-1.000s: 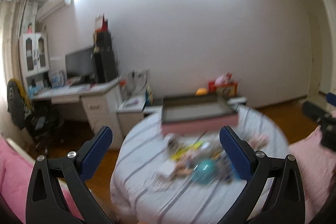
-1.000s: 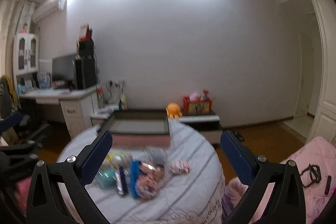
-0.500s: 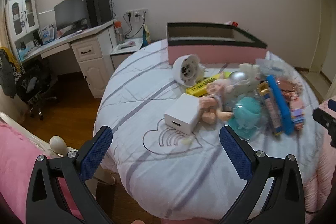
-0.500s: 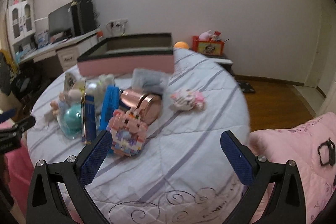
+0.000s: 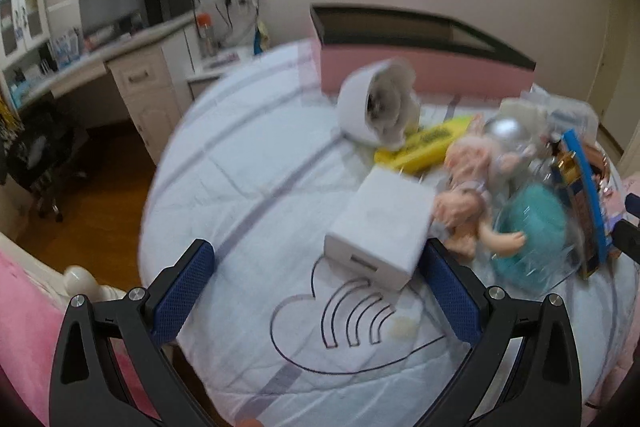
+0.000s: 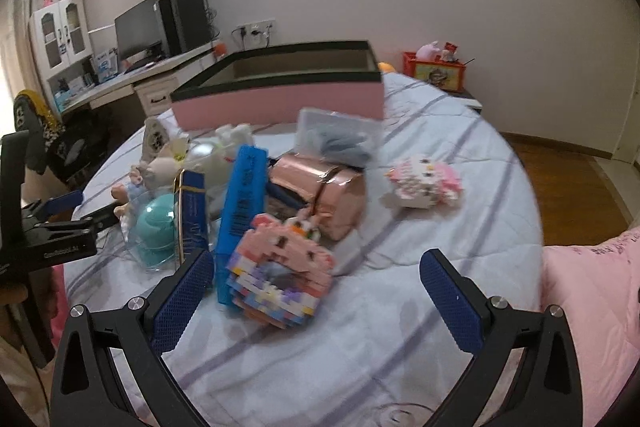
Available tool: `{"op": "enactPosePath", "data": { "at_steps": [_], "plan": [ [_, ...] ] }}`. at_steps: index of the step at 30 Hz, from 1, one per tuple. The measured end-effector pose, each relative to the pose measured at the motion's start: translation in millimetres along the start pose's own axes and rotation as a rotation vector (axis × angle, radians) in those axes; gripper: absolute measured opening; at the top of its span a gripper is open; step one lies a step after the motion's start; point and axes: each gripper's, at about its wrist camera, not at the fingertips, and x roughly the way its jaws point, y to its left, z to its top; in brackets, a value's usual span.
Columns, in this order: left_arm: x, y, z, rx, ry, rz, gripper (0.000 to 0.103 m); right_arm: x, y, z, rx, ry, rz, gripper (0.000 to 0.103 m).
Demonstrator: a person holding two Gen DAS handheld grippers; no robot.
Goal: Organize rigid objects
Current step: 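Move the left tool to the white charger while the right tool approaches the pink block donut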
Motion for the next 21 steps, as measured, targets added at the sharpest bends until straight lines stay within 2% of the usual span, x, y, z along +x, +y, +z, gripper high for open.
{"op": "enactPosePath", "data": {
  "at_steps": [2,6,10,12,15,19,20,21],
  "plan": [
    [-2.4,-0.5,-2.3,0.012,-0.026,-0.001,0.103,6.0,-1.2,-1.4,0.008,0.013,0.015,0.102],
    [-7.5,-0.7,-1.3,0.005,-0.041,0.005,0.103,5.5,-13.3,-2.7,0.043,0.014,0.073,0.086],
    [-8.9,-1.2,0.6,0.018,-0.05,0.018,0.103,-5.2,-16.1,-3.7,0.002,0.0,0.012,0.074],
    [-4.6,-1.2,3.5,0.002,-0.027,0.003,0.103,-6.0,-16.0,-5.3,-0.027,0.001,-0.033,0.071],
    [4.2,1.2,11.2,-0.005,-0.004,-0.014,0.103,4.9,-23.3,-9.8,0.014,0.031,0.02,0.071],
    [9.2,2.3,16.7,0.013,0.039,-0.032,0.103,5.7,-28.7,-6.7,0.033,0.005,0.054,0.071],
    [8.7,1.0,17.9,0.017,0.037,-0.034,0.1,7.6,-31.1,-5.3,0.044,0.006,0.068,0.071],
    [6.8,-0.8,18.1,0.02,0.029,-0.043,0.088,9.6,-33.4,-3.9,0.056,0.006,0.081,0.071]
  ]
}}
